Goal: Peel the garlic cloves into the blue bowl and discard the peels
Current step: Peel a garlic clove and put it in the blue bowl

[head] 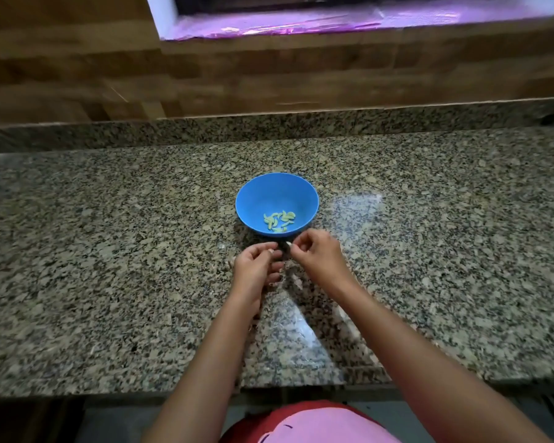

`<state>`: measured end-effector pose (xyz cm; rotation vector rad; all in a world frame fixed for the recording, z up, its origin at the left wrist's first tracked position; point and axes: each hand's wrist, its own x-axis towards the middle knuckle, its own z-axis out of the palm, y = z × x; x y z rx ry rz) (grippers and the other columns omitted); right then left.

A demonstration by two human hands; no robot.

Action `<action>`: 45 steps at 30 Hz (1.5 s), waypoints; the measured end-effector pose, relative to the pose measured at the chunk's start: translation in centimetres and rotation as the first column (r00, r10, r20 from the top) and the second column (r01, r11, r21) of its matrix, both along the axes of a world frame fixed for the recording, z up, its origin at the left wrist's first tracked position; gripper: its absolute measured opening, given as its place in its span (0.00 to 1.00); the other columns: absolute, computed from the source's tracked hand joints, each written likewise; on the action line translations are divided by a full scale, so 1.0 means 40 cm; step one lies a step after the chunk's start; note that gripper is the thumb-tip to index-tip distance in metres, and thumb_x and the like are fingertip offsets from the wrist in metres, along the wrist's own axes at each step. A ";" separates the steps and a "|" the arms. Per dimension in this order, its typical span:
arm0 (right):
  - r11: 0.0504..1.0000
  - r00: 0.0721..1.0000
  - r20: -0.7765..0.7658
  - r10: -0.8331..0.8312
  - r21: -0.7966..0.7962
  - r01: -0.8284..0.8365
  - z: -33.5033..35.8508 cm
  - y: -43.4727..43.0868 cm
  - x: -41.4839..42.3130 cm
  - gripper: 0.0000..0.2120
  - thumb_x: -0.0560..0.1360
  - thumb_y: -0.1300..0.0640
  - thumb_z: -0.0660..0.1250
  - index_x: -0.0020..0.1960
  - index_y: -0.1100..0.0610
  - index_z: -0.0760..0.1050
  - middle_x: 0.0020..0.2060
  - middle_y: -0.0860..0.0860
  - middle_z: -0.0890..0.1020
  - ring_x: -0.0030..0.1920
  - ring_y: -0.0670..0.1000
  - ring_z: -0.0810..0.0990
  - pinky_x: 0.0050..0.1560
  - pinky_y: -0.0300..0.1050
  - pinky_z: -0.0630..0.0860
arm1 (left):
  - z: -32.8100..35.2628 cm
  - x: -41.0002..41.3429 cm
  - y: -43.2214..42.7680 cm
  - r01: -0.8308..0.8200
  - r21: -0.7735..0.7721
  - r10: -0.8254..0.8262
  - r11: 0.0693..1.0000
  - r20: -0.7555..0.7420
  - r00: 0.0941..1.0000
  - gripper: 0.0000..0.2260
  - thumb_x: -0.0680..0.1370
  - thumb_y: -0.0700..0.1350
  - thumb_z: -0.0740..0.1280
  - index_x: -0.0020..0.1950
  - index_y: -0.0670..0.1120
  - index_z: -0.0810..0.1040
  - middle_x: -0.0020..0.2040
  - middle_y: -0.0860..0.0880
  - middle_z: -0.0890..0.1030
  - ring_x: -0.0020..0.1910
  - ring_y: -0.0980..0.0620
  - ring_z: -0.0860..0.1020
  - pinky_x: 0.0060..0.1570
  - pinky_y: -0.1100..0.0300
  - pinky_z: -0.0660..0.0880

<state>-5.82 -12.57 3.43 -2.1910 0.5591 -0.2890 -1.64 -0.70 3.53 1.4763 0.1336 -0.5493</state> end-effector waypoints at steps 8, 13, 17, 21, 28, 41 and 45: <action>0.992 0.987 0.149 -0.053 0.119 0.035 0.100 0.020 0.113 0.11 0.78 0.58 0.63 0.55 0.62 0.79 0.47 0.53 0.82 0.49 0.50 0.80 0.51 0.41 0.74 | -0.006 0.072 0.089 -0.114 0.134 0.092 0.985 0.155 0.984 0.08 0.77 0.33 0.64 0.55 0.41 0.77 0.49 0.44 0.80 0.38 0.54 0.76 0.40 0.60 0.76; 0.912 0.989 0.148 0.023 0.403 -0.081 0.072 0.086 0.047 0.06 0.78 0.60 0.64 0.49 0.60 0.80 0.34 0.50 0.79 0.26 0.39 0.73 0.27 0.33 0.68 | -0.049 0.108 0.143 0.044 0.400 -0.144 0.916 0.223 0.964 0.24 0.74 0.36 0.70 0.69 0.45 0.69 0.66 0.45 0.71 0.53 0.51 0.75 0.40 0.66 0.72; 0.917 0.993 -0.047 0.110 0.390 -0.083 0.018 0.135 0.022 0.07 0.77 0.61 0.65 0.54 0.59 0.78 0.39 0.52 0.81 0.34 0.50 0.78 0.32 0.45 0.78 | -0.062 0.108 0.136 0.086 0.702 -0.428 0.707 0.328 0.842 0.18 0.75 0.41 0.69 0.64 0.44 0.74 0.64 0.43 0.70 0.62 0.46 0.71 0.57 0.60 0.70; 0.940 0.987 -0.141 0.075 0.342 -0.023 -0.013 0.148 0.034 0.12 0.76 0.59 0.66 0.59 0.60 0.77 0.44 0.53 0.81 0.37 0.47 0.78 0.34 0.46 0.79 | -0.067 0.114 0.145 0.144 0.601 -0.435 0.786 0.372 0.820 0.11 0.72 0.44 0.73 0.53 0.47 0.79 0.55 0.46 0.76 0.53 0.50 0.76 0.51 0.61 0.72; 0.672 0.999 -0.047 0.026 0.741 0.018 0.009 0.114 0.002 0.07 0.75 0.63 0.67 0.51 0.65 0.79 0.34 0.55 0.81 0.28 0.47 0.73 0.25 0.36 0.69 | -0.029 0.078 0.124 0.350 0.128 -0.372 0.928 0.358 0.856 0.18 0.70 0.30 0.71 0.49 0.51 0.76 0.50 0.51 0.81 0.50 0.58 0.80 0.48 0.65 0.77; 0.855 0.988 0.085 -0.126 0.515 0.065 -0.001 0.134 0.003 0.05 0.76 0.63 0.66 0.50 0.63 0.79 0.37 0.53 0.83 0.35 0.48 0.82 0.39 0.45 0.81 | -0.017 0.048 0.065 0.221 0.036 -0.222 0.975 0.256 0.941 0.08 0.79 0.42 0.64 0.54 0.42 0.79 0.43 0.47 0.83 0.41 0.54 0.81 0.36 0.62 0.79; 0.974 0.993 0.057 -0.106 0.208 0.092 -0.009 0.143 0.002 0.06 0.76 0.60 0.66 0.49 0.58 0.81 0.38 0.50 0.83 0.36 0.41 0.79 0.39 0.30 0.76 | -0.030 0.052 0.059 0.163 0.184 -0.220 0.969 0.355 0.908 0.08 0.79 0.41 0.63 0.53 0.41 0.80 0.44 0.46 0.83 0.44 0.51 0.81 0.42 0.60 0.79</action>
